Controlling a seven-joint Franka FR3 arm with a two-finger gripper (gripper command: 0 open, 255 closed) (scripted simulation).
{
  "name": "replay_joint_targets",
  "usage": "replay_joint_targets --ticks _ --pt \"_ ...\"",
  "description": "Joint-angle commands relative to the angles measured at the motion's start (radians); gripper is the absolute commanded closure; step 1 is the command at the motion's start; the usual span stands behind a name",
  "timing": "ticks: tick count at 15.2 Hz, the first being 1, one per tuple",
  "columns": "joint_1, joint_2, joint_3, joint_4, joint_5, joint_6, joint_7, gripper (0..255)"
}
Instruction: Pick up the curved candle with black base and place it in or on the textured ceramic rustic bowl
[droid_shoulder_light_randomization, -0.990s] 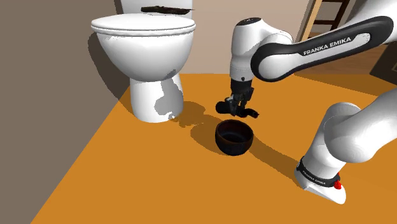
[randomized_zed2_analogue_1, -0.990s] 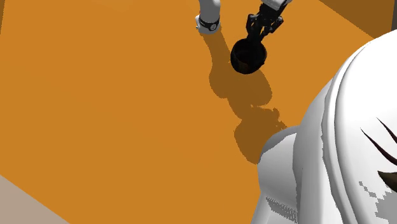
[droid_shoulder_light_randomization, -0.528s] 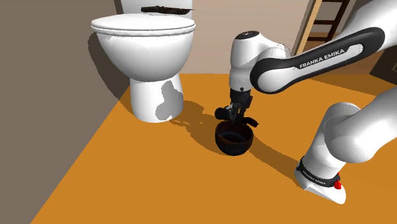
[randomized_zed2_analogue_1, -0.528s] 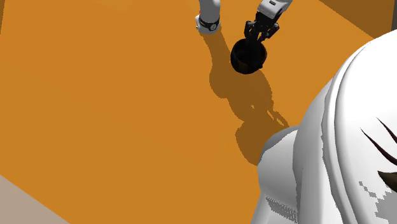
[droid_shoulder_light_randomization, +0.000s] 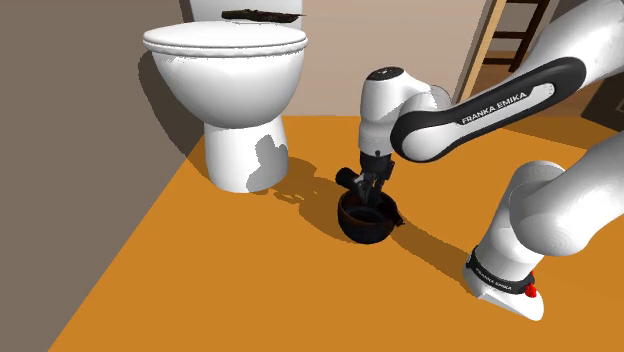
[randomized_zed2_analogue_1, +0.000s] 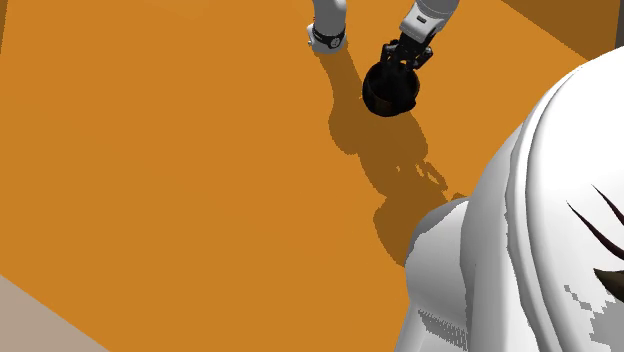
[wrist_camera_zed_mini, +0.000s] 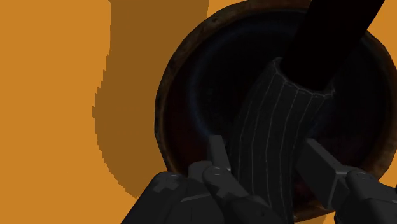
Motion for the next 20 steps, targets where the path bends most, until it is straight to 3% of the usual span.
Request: replay_joint_targets --ticks 1,5,6,11,15,20 --pt "0.0 0.001 0.0 -0.002 0.0 0.004 0.0 255" --pt "0.0 0.001 0.0 -0.002 0.0 0.004 0.0 255" --pt "0.0 0.001 0.0 -0.002 0.0 0.004 0.0 0" --pt "0.0 0.001 0.0 -0.002 0.0 0.004 0.0 0" --pt "0.014 -0.06 0.0 0.088 0.017 -0.148 -0.009 0" --pt "0.014 -0.06 0.0 0.088 0.017 -0.148 -0.009 0"
